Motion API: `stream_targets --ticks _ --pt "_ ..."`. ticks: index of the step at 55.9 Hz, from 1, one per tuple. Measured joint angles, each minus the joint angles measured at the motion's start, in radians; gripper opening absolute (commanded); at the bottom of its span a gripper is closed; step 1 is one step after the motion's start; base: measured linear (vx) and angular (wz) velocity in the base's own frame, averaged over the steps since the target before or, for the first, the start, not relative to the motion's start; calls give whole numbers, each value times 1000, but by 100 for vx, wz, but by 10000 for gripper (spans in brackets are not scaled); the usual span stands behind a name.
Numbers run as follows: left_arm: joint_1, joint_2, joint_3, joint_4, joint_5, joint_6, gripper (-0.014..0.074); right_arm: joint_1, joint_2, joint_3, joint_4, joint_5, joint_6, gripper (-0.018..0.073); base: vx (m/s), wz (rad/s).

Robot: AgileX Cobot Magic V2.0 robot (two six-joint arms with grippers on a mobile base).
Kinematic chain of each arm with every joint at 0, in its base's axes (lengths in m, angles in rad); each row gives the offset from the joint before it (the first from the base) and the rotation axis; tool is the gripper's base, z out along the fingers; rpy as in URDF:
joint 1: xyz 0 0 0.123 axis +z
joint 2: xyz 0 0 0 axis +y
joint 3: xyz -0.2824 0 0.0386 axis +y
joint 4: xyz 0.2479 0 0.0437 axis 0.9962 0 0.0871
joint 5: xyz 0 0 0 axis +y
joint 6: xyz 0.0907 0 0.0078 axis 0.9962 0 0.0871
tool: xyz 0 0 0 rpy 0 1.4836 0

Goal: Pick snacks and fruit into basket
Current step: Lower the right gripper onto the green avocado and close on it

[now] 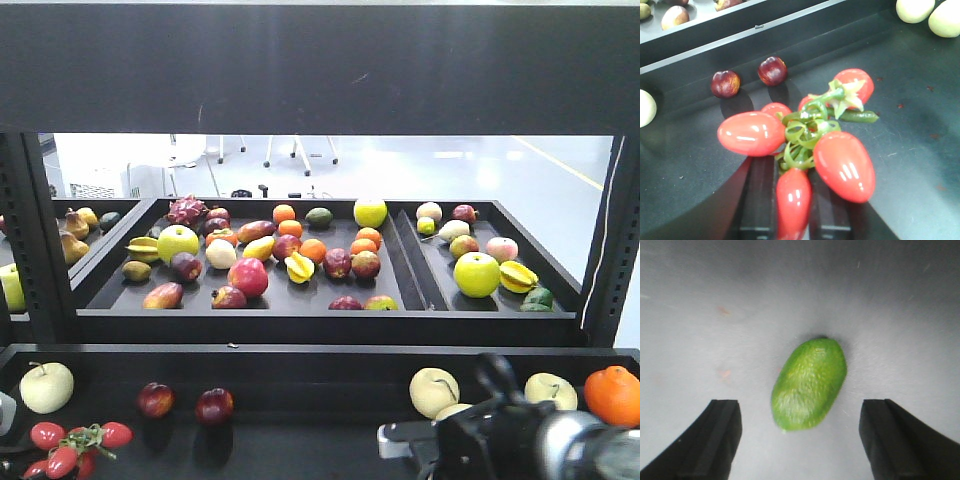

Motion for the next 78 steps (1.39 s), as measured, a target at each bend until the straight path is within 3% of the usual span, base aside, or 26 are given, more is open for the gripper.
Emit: stream_targets --ticks 41,52,68,78 --pt "0 0 0 0 -1 3 -8 0 282 -132 -3 38 69 533 0 0" --pt "0 0 0 1 -5 3 -8 0 297 -179 -2 64 69 349 0 0" --pt "0 -4 0 1 -7 3 -8 0 269 -224 -53 135 74 -15 0 0" --pt "0 -7 0 1 -7 3 -8 0 136 -224 -118 140 75 -13 0 0"
